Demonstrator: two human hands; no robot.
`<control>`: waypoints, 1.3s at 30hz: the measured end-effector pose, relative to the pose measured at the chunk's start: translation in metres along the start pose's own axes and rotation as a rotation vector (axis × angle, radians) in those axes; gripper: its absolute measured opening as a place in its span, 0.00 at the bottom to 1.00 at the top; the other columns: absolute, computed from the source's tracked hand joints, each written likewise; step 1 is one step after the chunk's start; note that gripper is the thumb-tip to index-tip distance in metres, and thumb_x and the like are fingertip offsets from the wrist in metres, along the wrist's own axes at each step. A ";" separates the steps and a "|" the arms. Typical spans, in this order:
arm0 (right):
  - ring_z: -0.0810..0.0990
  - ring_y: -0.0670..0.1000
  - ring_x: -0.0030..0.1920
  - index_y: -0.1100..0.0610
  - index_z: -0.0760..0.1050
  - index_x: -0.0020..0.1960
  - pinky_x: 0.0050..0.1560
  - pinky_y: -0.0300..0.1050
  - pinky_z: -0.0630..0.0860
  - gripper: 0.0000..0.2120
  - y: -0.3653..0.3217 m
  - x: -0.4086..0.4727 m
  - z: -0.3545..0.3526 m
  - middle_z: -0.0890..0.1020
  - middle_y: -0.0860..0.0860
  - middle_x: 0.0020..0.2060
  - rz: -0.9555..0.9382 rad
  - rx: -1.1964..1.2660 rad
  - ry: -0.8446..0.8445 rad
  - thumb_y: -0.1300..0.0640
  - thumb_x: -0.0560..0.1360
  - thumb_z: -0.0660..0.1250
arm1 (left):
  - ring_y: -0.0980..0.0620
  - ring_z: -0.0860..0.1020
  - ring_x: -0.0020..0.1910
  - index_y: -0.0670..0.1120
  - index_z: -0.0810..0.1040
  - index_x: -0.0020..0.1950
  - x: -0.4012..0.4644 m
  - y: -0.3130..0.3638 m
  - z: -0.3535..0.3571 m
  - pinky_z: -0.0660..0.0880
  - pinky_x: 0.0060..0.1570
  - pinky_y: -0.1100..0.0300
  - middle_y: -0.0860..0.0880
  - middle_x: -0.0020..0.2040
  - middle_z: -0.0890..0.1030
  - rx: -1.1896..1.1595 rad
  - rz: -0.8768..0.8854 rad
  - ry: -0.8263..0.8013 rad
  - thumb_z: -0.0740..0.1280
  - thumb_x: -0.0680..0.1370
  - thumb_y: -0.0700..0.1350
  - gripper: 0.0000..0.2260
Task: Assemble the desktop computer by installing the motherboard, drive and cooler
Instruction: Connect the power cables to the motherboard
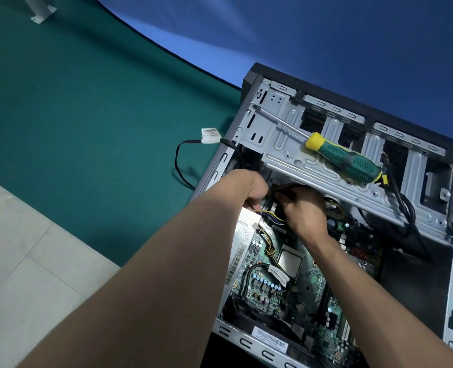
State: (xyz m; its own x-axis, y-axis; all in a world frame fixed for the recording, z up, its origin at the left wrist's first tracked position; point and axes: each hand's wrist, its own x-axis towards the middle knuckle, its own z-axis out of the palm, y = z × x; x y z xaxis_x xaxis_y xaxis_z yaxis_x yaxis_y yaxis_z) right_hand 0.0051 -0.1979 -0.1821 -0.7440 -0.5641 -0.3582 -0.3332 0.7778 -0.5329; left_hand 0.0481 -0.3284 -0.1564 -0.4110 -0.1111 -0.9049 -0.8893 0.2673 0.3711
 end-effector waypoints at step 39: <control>0.71 0.44 0.25 0.55 0.83 0.50 0.27 0.37 0.62 0.09 0.011 -0.004 0.015 0.80 0.50 0.32 0.056 0.092 0.168 0.54 0.78 0.65 | 0.53 0.74 0.38 0.33 0.66 0.68 -0.007 0.003 -0.002 0.71 0.37 0.64 0.42 0.58 0.76 0.040 0.022 -0.037 0.52 0.81 0.32 0.16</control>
State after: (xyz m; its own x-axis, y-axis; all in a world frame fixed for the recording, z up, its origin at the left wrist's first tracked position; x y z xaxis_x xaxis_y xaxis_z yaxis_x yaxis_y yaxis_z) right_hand 0.0131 -0.1917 -0.1981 -0.8487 -0.4605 -0.2600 -0.2402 0.7737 -0.5863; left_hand 0.0481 -0.3289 -0.1489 -0.4218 -0.0690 -0.9040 -0.8710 0.3077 0.3829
